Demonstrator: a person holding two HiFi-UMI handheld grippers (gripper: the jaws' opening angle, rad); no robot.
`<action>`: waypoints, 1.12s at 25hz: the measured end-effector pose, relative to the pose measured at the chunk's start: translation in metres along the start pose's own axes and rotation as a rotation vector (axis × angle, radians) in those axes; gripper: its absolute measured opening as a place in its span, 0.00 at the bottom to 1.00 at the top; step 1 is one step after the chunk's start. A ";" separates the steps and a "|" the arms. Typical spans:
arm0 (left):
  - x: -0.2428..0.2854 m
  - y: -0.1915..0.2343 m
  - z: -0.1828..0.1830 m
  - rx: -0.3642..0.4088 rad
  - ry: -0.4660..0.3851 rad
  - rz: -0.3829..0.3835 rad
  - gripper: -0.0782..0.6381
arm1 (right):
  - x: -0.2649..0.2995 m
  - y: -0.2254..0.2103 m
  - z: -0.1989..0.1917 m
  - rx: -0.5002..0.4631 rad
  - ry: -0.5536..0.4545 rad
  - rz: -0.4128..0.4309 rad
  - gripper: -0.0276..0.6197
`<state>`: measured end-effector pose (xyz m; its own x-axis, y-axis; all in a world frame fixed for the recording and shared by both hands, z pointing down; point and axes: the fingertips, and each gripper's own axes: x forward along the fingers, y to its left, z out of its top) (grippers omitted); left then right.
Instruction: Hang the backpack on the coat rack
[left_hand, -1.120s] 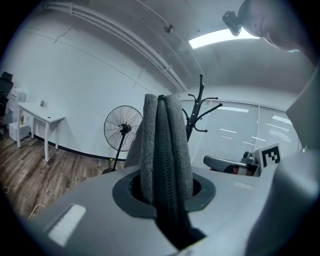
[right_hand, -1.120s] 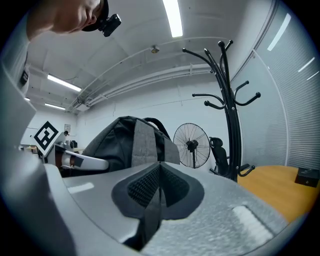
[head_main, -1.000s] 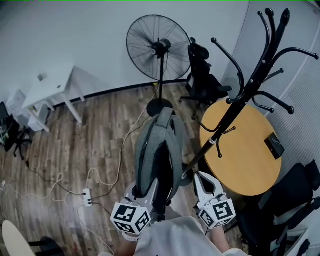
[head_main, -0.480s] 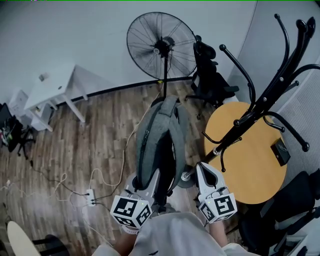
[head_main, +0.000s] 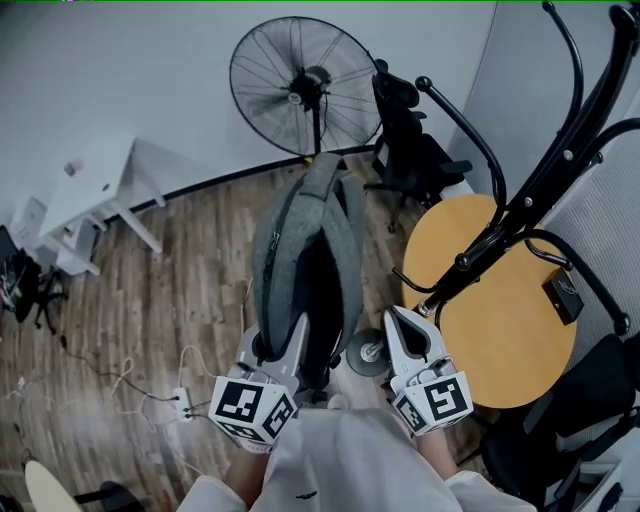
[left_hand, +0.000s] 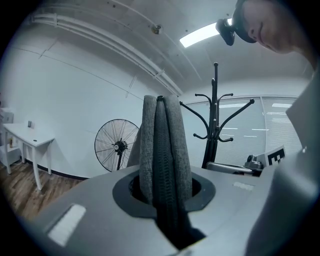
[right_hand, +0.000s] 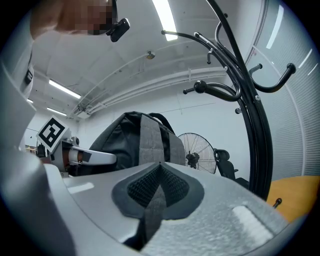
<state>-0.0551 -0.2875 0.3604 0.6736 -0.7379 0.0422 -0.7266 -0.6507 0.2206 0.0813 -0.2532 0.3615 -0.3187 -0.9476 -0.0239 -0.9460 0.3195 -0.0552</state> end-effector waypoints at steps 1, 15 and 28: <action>0.006 0.000 0.002 0.001 -0.007 -0.002 0.25 | 0.003 -0.003 0.000 -0.004 0.001 0.001 0.05; 0.038 0.007 0.020 0.029 -0.007 -0.048 0.25 | 0.025 -0.022 0.004 0.039 -0.014 -0.079 0.05; 0.058 -0.005 0.049 0.050 -0.094 -0.094 0.25 | 0.010 -0.021 0.009 0.047 -0.050 -0.109 0.05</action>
<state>-0.0186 -0.3362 0.3136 0.7253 -0.6850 -0.0681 -0.6680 -0.7243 0.1706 0.0988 -0.2689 0.3537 -0.2099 -0.9756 -0.0645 -0.9705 0.2159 -0.1069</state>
